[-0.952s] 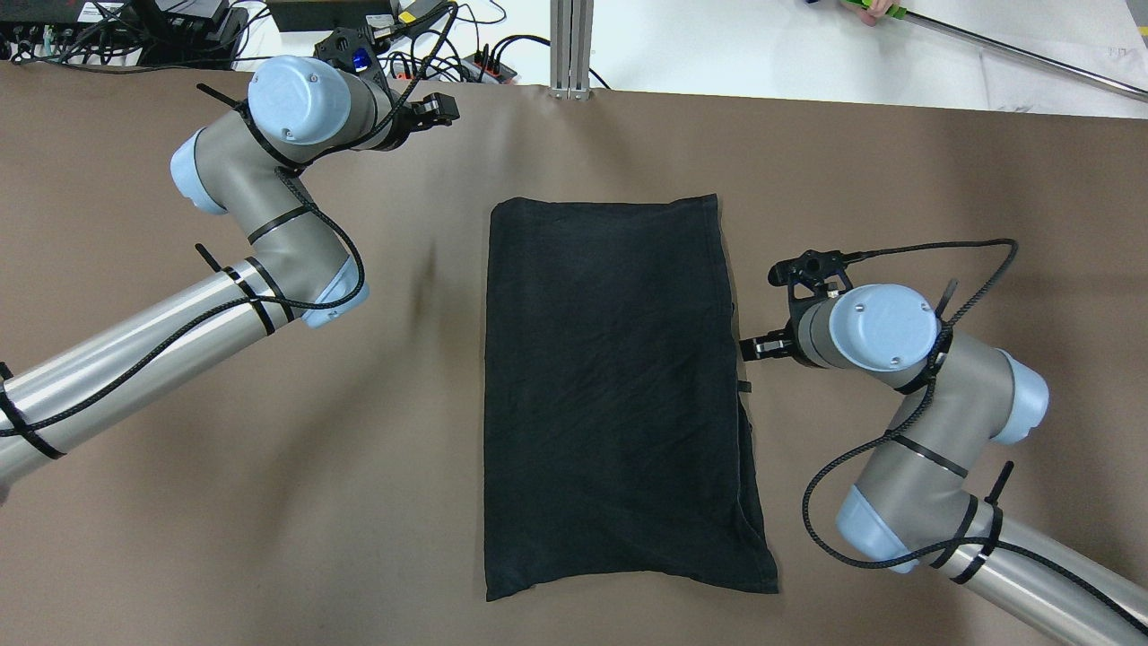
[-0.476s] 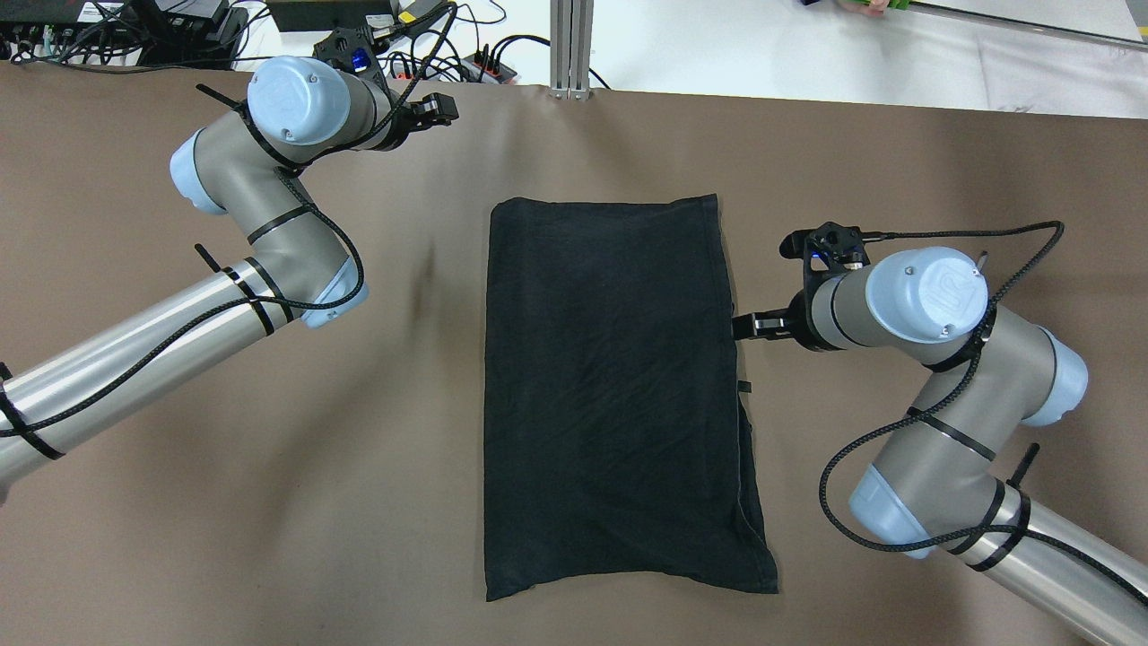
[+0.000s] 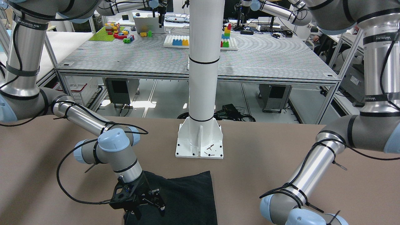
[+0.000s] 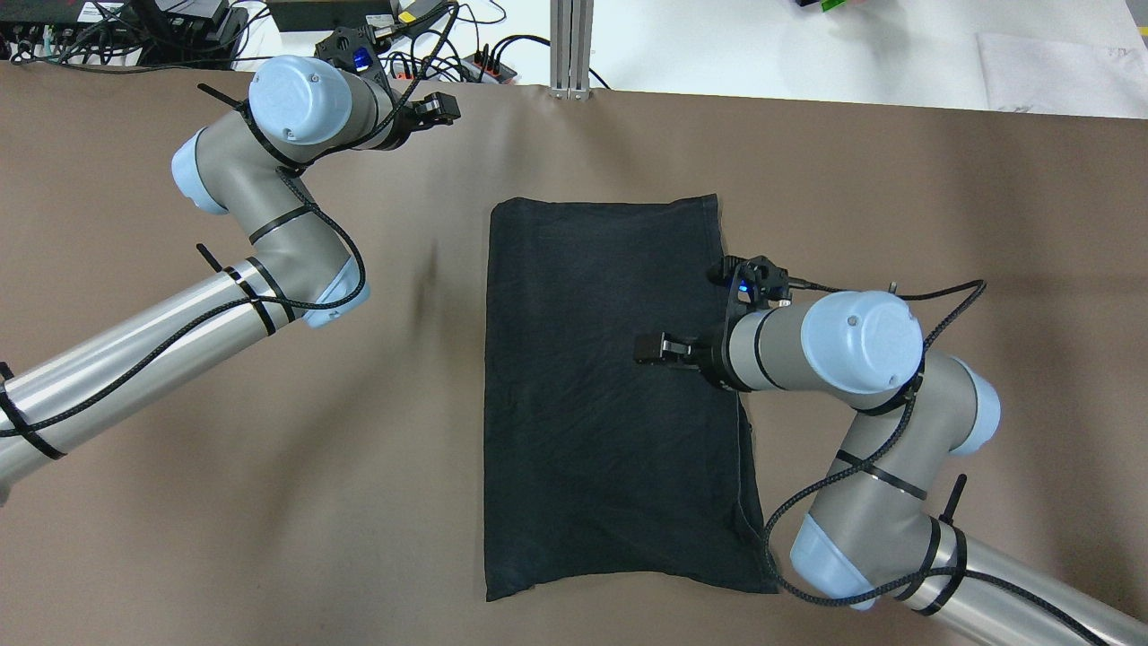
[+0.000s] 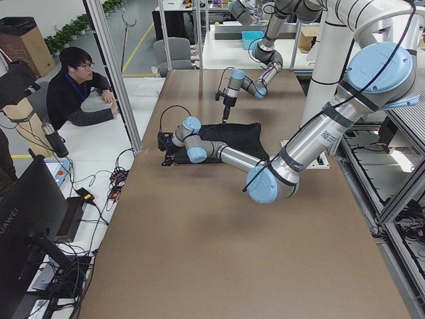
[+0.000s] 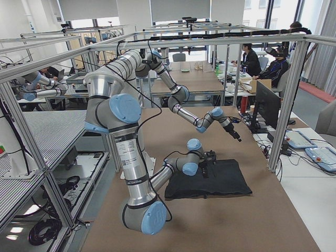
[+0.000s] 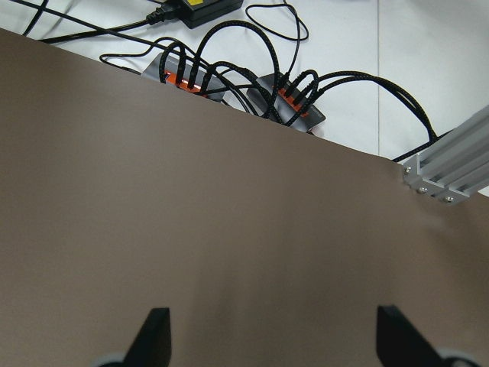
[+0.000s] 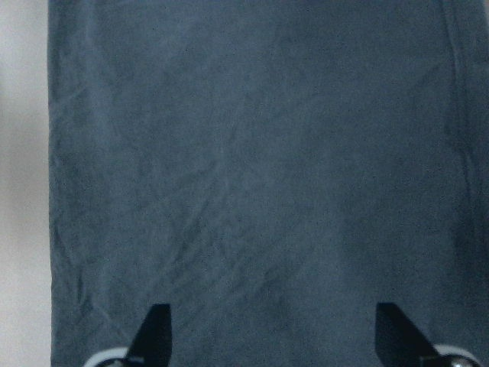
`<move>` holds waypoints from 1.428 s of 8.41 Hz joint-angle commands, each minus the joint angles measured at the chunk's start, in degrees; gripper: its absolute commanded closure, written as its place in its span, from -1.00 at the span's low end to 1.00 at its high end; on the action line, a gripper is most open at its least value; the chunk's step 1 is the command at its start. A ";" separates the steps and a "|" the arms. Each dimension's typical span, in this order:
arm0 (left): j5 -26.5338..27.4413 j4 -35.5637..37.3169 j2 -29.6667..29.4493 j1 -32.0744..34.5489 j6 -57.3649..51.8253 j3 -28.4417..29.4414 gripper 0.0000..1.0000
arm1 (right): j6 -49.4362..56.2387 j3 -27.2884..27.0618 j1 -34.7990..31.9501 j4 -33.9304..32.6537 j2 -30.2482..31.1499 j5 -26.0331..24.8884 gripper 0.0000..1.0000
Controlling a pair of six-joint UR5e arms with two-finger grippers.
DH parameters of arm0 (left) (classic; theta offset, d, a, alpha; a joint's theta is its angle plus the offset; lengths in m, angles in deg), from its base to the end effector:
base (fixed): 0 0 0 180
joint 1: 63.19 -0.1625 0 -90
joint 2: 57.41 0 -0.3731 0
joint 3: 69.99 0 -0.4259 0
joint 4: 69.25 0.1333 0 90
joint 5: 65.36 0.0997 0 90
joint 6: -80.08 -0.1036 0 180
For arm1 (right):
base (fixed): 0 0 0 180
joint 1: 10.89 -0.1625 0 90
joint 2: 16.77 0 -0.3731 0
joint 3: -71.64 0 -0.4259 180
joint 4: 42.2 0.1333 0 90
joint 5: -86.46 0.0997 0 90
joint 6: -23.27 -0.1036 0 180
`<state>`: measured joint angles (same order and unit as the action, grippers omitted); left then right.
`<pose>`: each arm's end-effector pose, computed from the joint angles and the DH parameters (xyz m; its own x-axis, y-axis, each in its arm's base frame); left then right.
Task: Fold clothes
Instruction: 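Move the right gripper down to the shirt's near end corner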
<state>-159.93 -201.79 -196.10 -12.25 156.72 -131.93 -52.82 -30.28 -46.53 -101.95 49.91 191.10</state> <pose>0.4171 -0.7124 0.2164 0.4452 -0.1831 -0.8765 0.6438 0.7458 0.1712 -0.4480 -0.4530 0.2102 0.4179 0.0134 0.9084 -0.2848 0.9514 0.1170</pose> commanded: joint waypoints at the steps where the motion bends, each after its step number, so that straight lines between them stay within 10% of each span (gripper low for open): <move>1: 0.09 0.00 -0.18 -0.22 -0.01 -0.11 -0.89 | -6.25 -0.29 5.31 1.75 3.19 -0.22 -0.88; 8: 0.18 0.00 -0.44 -0.49 -0.27 0.06 -0.90 | -10.48 5.50 6.47 17.55 14.18 -0.14 -0.88; 12: 0.18 -0.09 -0.44 -0.49 -0.27 -0.03 -0.89 | -10.57 -3.09 1.91 16.25 16.63 8.02 -0.88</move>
<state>-159.75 -201.85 -196.54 -12.81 156.56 -131.97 -63.29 -30.31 -42.16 -85.34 64.81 194.86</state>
